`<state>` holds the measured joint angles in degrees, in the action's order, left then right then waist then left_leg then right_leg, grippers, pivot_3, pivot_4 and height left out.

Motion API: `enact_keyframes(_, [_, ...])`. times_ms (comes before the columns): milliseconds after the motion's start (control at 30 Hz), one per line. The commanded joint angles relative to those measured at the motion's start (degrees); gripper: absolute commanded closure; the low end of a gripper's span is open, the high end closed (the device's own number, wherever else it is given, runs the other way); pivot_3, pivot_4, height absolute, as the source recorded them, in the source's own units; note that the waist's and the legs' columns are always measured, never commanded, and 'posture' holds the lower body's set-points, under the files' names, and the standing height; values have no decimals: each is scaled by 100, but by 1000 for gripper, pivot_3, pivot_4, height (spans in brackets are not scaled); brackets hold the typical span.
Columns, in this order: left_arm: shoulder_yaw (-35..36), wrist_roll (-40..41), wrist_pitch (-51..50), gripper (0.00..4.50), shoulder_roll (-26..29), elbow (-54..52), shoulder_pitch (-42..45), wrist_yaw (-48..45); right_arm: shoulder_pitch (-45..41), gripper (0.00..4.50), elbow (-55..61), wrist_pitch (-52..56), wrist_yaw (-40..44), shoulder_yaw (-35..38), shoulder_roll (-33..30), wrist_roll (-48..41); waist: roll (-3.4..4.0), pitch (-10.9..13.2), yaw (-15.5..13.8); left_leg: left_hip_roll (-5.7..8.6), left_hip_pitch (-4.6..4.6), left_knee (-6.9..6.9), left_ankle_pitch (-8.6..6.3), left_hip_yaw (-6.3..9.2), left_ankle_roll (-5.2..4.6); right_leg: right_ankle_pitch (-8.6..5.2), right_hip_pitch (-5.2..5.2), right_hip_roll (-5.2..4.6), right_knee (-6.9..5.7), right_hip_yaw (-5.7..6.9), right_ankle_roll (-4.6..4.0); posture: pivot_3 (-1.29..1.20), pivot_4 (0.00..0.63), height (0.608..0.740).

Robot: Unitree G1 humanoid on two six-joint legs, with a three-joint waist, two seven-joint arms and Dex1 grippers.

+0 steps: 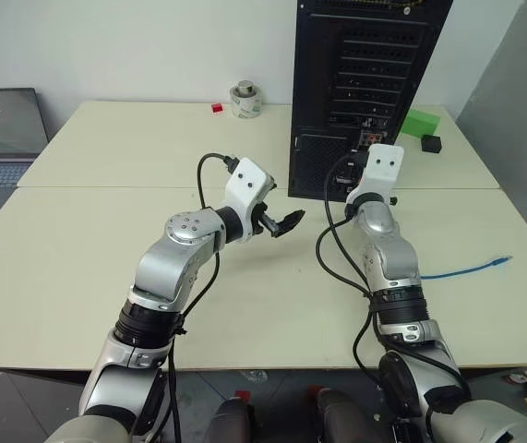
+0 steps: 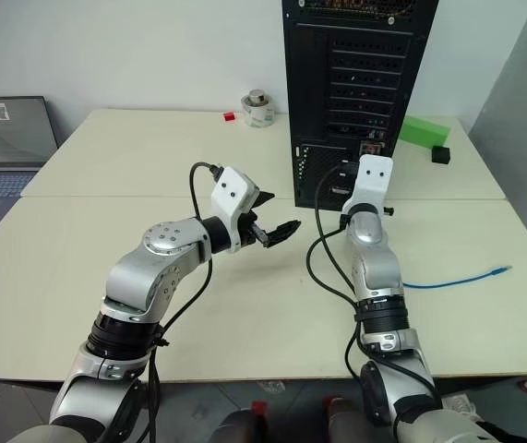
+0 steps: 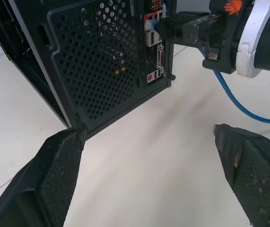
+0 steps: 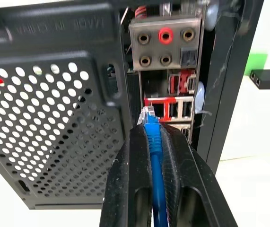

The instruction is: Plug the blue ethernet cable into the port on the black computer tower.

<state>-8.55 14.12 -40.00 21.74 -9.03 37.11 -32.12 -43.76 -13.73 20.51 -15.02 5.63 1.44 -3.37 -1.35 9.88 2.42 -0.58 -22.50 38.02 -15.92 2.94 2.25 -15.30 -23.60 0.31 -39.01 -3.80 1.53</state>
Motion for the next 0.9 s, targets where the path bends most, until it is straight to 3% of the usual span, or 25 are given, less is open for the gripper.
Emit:
enact_keyframes(33, [48, -25, 65, 0, 35, -128, 108, -31, -50, 4479, 333, -117, -65, 40, 5, 64, 0, 0, 0, 0, 0, 0, 0, 0, 0, 0, 0, 0, 0, 0, 0, 0, 150, 740])
enact_keyframes(900, [44, -87, 85, 0, 43, -160, 69, -20, -76, 4479, 192, -108, -85, -14, 18, 57, 0, 0, 1, 0, 0, 0, 0, -1, 0, 0, -1, 0, 0, -1, 0, 0, 150, 740])
